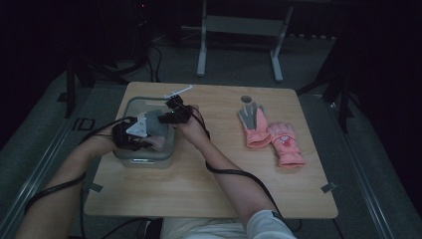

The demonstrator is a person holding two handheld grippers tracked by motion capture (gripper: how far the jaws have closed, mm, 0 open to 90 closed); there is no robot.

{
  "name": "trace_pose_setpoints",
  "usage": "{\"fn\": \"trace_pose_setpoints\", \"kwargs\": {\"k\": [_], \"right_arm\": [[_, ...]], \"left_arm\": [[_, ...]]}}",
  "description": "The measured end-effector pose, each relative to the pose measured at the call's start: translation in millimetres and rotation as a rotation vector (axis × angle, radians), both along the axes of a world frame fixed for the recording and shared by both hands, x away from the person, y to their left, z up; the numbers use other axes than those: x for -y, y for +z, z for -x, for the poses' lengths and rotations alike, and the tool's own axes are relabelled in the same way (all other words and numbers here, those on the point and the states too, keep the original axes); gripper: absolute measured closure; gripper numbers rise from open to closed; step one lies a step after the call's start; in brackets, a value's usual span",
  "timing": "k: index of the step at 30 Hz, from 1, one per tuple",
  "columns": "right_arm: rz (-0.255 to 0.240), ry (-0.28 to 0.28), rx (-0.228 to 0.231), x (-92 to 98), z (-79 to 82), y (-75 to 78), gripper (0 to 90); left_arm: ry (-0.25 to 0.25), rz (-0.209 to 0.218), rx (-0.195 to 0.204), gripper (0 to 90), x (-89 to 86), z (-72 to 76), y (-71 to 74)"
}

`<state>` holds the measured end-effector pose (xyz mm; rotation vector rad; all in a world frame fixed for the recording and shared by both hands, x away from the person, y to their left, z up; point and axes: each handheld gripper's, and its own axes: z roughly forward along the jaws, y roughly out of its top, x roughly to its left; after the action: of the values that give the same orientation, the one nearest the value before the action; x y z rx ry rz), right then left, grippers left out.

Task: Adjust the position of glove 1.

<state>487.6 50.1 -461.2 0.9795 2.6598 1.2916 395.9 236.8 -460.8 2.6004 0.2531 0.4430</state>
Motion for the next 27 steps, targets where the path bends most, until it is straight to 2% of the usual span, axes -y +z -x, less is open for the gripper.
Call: {"fn": "trace_pose_setpoints", "kwargs": {"k": [3, 6, 7, 9, 12, 15, 17, 20, 21, 22, 23, 24, 25, 26, 27], "right_arm": [[0.003, -0.019, -0.018, 0.6, -4.2, -7.5, 72.5], [0.014, -0.037, -0.013, 5.1, -5.0, -10.0, 62.7], [0.012, -0.042, -0.008, 8.0, -4.8, -9.3, 62.2], [-0.011, -0.043, -0.015, 15.9, -5.0, -6.2, 58.3], [-0.033, -0.054, -0.01, 27.6, -4.3, -1.1, 55.5], [-0.04, -0.054, -0.007, 36.0, -2.3, 1.9, 52.7], [-0.048, -0.05, -0.004, 41.0, 0.0, 2.9, 50.7], [-0.058, -0.047, -0.007, 45.6, 2.4, 3.1, 47.9], [-0.063, -0.044, -0.008, 48.1, 3.4, 2.8, 46.3], [-0.076, -0.036, -0.005, 52.1, 4.3, 1.9, 42.1], [-0.077, -0.029, -0.009, 54.3, 4.7, 1.1, 39.6], [-0.074, -0.021, -0.006, 58.8, 6.6, -0.2, 35.1], [-0.074, -0.021, -0.006, 58.8, 6.6, -0.2, 35.1], [-0.075, -0.009, -0.005, 60.1, 7.6, -0.2, 32.4], [-0.078, 0.016, 0.004, 63.7, 10.7, 1.0, 29.1]], "left_arm": [[0.002, -0.016, -0.033, 68.0, 1.7, -10.6, -6.3], [0.003, -0.046, -0.057, 67.7, 4.2, -20.0, -13.1], [0.008, -0.056, -0.057, 67.5, 4.6, -22.4, -15.5], [0.018, -0.064, -0.093, 67.2, 4.8, -27.3, -19.2], [0.021, -0.081, -0.113, 66.6, 6.7, -30.8, -23.0], [0.023, -0.1, -0.132, 61.9, 10.1, -31.5, -24.9], [0.052, -0.08, -0.165, 56.3, 10.6, -32.5, -24.3], [0.064, -0.062, -0.174, 51.7, 9.6, -31.5, -23.2], [0.097, -0.041, -0.188, 51.7, 9.1, -31.1, -22.2], [0.123, -0.031, -0.198, 41.2, 8.7, -31.1, -20.9], [0.137, -0.019, -0.2, 41.2, 7.8, -30.4, -19.6], [0.171, 0.016, -0.189, 32.4, 5.1, -28.2, -16.3], [0.171, 0.016, -0.189, 29.2, 5.1, -28.2, -16.3], [0.196, 0.03, -0.189, 29.2, 3.9, -26.9, -13.8], [0.206, 0.057, -0.188, 20.6, 1.7, -24.9, -9.7]]}}
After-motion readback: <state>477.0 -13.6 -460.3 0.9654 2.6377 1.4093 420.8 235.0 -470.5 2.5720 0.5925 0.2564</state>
